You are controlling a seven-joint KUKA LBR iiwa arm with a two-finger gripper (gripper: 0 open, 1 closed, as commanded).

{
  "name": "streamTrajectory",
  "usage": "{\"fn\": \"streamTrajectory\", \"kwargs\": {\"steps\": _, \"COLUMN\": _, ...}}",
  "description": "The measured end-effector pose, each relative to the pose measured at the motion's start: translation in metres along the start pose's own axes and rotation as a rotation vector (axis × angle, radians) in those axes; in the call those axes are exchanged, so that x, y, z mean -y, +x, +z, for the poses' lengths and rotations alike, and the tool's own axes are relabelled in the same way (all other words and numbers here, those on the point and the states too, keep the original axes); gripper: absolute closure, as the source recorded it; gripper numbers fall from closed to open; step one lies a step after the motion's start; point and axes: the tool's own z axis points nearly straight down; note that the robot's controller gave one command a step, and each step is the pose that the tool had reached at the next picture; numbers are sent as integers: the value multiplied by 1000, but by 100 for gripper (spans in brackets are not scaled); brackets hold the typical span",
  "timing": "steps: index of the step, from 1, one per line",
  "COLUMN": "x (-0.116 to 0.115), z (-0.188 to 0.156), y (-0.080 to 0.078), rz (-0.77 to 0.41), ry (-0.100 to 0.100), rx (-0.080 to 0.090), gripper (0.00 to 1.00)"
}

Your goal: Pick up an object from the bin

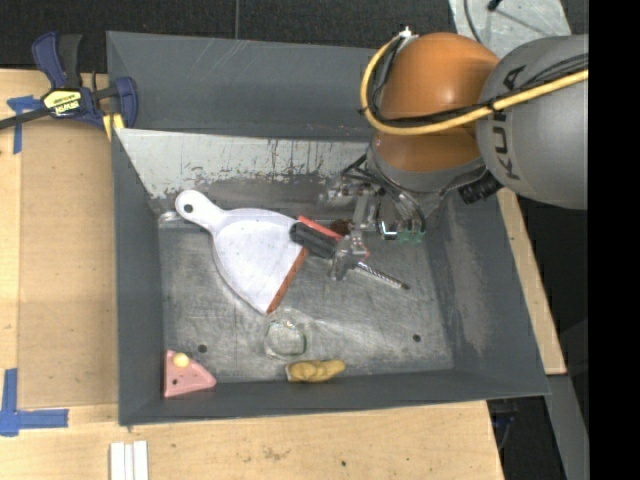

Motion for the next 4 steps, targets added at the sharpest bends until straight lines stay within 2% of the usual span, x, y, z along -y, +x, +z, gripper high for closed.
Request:
{"fn": "streamTrajectory", "kwargs": {"steps": 1, "x": 0, "z": -4, "y": -2, "rz": 1, "ry": -1, "rx": 8, "gripper": 0}}
{"fn": "streamTrajectory", "kwargs": {"steps": 2, "x": 30, "z": 52, "y": -12, "rz": 20, "ry": -2, "rx": 14, "gripper": 0}}
{"fn": "streamTrajectory", "kwargs": {"steps": 3, "x": 59, "z": 120, "y": -26, "rz": 163, "ry": -1, "rx": 9, "gripper": 0}}
{"fn": "streamTrajectory", "kwargs": {"steps": 4, "x": 54, "z": 122, "y": -26, "rz": 256, "ry": -3, "rx": 11, "gripper": 0}}
